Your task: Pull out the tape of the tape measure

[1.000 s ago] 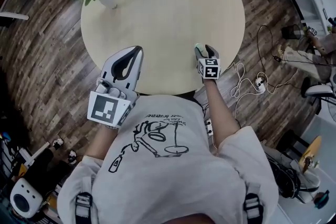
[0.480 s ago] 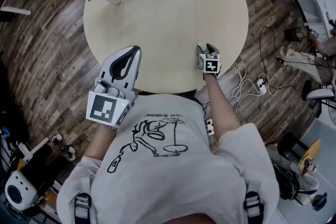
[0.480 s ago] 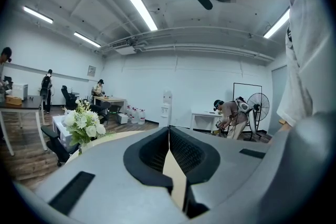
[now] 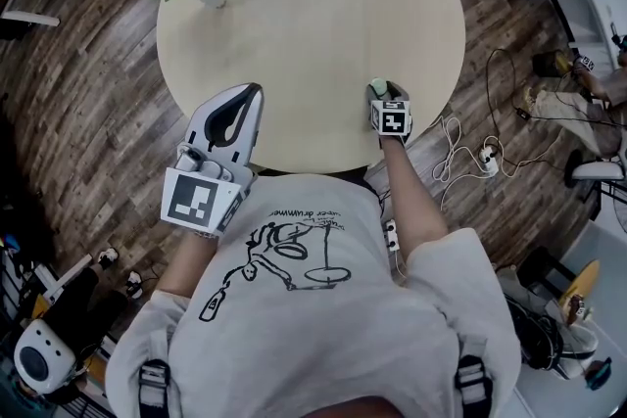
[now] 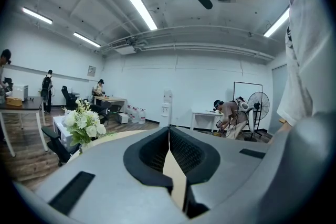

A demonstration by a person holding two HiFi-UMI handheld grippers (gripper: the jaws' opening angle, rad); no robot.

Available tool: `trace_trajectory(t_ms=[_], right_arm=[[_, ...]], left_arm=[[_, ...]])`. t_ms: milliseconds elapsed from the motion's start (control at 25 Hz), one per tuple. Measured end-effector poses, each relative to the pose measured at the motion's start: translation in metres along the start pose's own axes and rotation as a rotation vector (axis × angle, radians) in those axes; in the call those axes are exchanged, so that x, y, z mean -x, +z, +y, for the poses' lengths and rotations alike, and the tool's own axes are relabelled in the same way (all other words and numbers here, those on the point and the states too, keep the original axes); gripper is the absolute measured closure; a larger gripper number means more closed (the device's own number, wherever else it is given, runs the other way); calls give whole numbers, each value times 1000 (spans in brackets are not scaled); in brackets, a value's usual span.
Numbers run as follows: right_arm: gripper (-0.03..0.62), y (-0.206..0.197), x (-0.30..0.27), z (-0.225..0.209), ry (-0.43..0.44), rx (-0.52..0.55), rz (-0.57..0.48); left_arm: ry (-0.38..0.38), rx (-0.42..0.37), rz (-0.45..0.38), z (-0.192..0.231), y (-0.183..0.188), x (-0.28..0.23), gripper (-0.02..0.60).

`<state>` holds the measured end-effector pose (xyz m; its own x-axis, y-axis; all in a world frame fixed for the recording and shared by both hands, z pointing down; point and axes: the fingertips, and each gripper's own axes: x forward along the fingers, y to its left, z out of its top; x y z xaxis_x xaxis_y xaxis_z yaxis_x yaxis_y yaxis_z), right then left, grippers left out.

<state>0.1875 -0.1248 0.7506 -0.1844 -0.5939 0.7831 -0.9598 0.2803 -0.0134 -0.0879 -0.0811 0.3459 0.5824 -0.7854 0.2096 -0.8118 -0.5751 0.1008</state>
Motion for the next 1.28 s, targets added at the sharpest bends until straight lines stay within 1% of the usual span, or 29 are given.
trace_trajectory(t_ms=[160,400,600,760,840,920,1080,1280], right_arm=[[370,5,6,0,5,-4,-8],[370,27,27,-3,44,-42,-40],[370,54,63,0,95,-73,-83],[370,82,99,10,145,-77,-126],[370,97,118,17,172,-69,-151],[370,113,137,25,202,-50,-168],[370,138,172,44,261,-3,-196],[370,163,210,67,337,38,-232]], left_arm=[[2,3,6,1,-4,-2,558],[-22,3,0,0,-5,-9,558],[-52,6,-1,-5,-6,-16,557],[-97,16,10,-12,-12,-23,557],[-126,24,-5,-15,-14,-28,554],[-156,28,-19,-18,-15,-34,537],[-203,27,43,-24,-28,-43,526],[-260,16,66,-34,-36,-54,519]])
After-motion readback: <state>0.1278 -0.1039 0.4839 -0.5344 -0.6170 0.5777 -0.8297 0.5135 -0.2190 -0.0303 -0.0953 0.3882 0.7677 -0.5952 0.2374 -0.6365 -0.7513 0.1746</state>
